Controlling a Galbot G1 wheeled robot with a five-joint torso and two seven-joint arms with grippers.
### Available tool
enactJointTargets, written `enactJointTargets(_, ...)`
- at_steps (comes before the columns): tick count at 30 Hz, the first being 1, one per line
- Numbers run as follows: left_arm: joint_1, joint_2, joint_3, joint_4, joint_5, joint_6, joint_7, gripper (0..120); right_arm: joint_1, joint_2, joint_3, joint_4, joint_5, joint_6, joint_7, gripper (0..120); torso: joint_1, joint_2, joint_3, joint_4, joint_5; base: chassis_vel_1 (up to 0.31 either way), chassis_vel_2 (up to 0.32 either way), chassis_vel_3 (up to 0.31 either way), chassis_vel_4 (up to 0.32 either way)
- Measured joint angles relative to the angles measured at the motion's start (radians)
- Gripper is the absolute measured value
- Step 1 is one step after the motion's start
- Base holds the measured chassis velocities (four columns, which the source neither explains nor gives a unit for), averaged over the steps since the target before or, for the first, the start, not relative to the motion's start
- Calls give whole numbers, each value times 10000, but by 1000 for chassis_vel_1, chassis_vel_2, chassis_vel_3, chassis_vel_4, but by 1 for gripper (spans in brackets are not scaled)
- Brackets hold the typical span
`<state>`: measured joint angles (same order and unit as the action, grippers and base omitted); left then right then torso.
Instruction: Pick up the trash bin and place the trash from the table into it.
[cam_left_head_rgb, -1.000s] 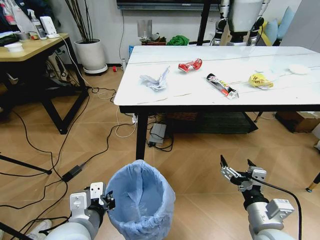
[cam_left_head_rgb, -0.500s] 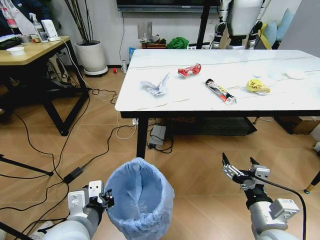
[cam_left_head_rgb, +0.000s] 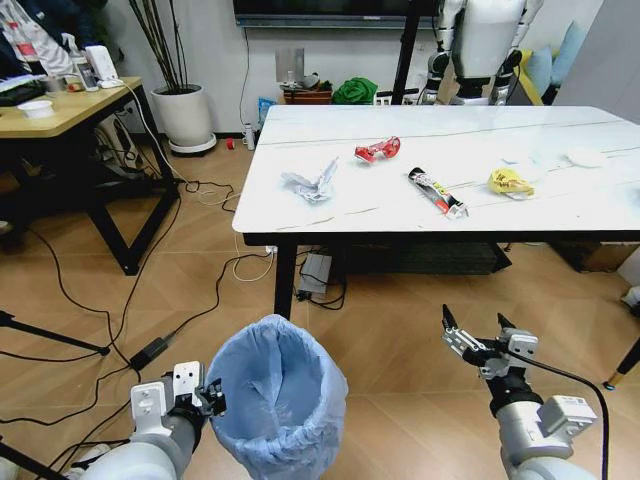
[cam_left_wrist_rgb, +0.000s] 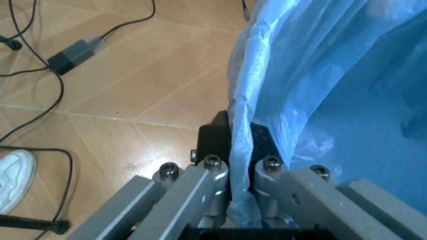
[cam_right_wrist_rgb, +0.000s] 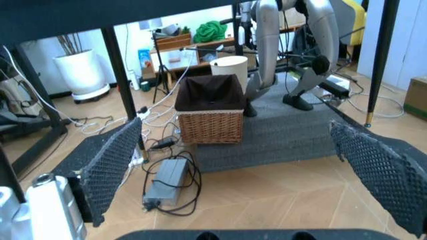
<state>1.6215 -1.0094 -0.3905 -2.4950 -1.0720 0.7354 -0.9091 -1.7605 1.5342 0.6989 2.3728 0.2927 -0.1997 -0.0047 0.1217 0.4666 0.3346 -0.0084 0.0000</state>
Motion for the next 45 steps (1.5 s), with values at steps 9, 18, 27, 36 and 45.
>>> enactJointTargets(9, 78, 2, 11, -57, -8, 0, -16, 0, 11, 108, -67, 64, 73, -87, 33, 100, 138, 367, 230, 0, 0, 0, 0, 0, 0)
enactJointTargets(18, 125, -5, 93, -57, -60, 0, -51, 0, -89, 146, -68, 194, 46, -87, 36, 100, 278, 722, 443, 0, 0, 0, 0, 0, 0)
enactJointTargets(27, 224, -22, 58, -57, -85, 0, -70, 0, -152, 115, -45, 310, 33, -86, 55, 100, 424, 1084, 660, 0, 0, 0, 0, 0, 0)
enactJointTargets(36, 314, -22, -9, -57, -91, 0, -75, 0, -179, 138, -58, 360, 11, -85, 67, 100, 560, 1429, 870, 0, 0, 0, 0, 0, 0)
enactJointTargets(45, 307, 19, 10, -56, -100, 0, -75, 0, -197, 167, -41, 393, -9, -81, 80, 100, 712, 1815, 1103, 0, 0, 0, 0, 0, 0)
